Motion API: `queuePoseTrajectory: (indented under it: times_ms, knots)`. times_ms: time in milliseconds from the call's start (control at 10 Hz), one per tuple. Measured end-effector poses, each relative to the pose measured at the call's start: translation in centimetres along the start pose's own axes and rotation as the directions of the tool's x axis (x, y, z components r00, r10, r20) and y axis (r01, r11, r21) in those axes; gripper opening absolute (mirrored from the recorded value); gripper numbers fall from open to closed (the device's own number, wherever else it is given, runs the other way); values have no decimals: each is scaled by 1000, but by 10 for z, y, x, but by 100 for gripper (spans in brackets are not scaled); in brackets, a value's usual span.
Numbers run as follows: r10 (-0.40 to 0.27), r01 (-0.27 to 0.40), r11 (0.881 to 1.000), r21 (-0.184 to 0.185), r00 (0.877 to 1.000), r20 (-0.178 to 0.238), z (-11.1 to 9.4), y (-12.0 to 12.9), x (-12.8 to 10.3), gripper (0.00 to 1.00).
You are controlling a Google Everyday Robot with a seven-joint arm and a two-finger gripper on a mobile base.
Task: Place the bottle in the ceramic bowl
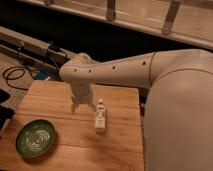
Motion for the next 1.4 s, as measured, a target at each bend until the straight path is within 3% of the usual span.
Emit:
queuePoseTrajectory:
  times_ms: [200, 300, 400, 600, 900, 1200, 1400]
  knots:
    - [-2, 2, 1000, 2, 1000, 6, -1, -1, 0, 65]
    - [-13, 14, 1000, -5, 999, 30, -3, -2, -3, 65]
    - [-39, 39, 999, 1, 995, 92, -7, -5, -6, 65]
    - [-47, 50, 999, -9, 974, 221, -12, -13, -14, 65]
    - [15, 8, 995, -104, 976, 216, -4, -55, -31, 65]
    - [75, -50, 988, -146, 982, 171, 23, -77, -43, 65]
    - [56, -36, 989, -147, 990, 132, 44, -68, -44, 65]
